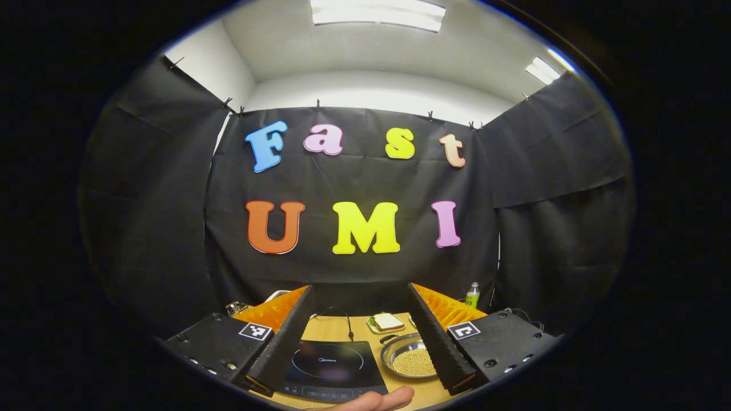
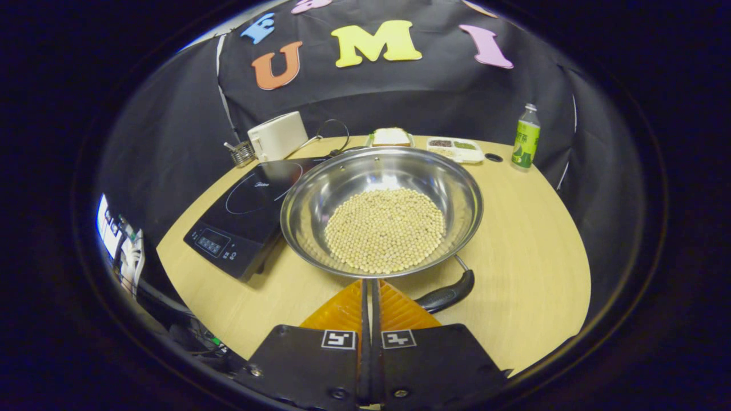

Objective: First push the handle of the pot to place it horizontally, then grasp the pot with both hands and set it on the induction cooktop.

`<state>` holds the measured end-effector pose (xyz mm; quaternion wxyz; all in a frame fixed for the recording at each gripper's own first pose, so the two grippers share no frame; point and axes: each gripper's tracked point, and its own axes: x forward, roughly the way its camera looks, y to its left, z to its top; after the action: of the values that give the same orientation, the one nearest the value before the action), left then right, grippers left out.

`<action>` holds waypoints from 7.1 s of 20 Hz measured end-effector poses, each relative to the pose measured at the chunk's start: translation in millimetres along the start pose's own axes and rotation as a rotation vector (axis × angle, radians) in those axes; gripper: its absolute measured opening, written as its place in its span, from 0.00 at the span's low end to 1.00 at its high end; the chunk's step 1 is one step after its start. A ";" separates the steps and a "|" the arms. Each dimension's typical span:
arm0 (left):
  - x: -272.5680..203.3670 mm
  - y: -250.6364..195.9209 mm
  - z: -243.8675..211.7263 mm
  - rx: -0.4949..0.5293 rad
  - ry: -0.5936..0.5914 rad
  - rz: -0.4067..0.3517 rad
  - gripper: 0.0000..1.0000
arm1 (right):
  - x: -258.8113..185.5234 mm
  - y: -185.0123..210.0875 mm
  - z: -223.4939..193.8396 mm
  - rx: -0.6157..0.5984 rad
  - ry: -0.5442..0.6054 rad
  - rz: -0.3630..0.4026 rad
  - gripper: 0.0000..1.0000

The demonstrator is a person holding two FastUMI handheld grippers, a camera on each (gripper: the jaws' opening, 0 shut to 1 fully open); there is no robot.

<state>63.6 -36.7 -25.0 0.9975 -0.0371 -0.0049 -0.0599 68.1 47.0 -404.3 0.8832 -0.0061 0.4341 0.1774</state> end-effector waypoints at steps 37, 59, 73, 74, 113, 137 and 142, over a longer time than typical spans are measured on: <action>107.5 -8.3 -158.1 -0.117 0.308 -0.004 0.95 | 51.6 -150.0 68.8 0.100 -0.132 -0.272 0.04; 156.8 -72.3 -325.6 -0.051 0.657 -0.086 0.95 | 21.6 -156.8 84.8 0.136 -0.175 -0.315 0.85; 180.9 -57.7 -396.4 -0.032 0.816 -0.016 0.96 | 86.3 -187.9 100.6 0.093 -0.117 -0.377 0.94; 185.0 -55.6 -394.9 -0.019 0.799 -0.012 0.96 | 88.7 -188.6 100.5 0.099 -0.117 -0.368 0.95; 114.3 -26.2 -285.5 -0.079 0.611 -0.071 0.55 | -12.2 -90.5 121.7 0.155 -0.258 -0.288 0.65; 132.7 190.1 -238.4 -0.106 0.516 0.168 0.55 | 85.7 102.4 227.5 0.057 -0.231 -0.120 0.65; 145.5 215.1 -273.8 -0.122 0.545 0.185 0.55 | 124.3 115.0 218.1 0.039 -0.206 -0.132 0.65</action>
<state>235.3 138.6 -311.8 0.9592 -0.0800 0.2700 0.0235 267.8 229.0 -347.6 0.9328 0.0005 0.3431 0.1101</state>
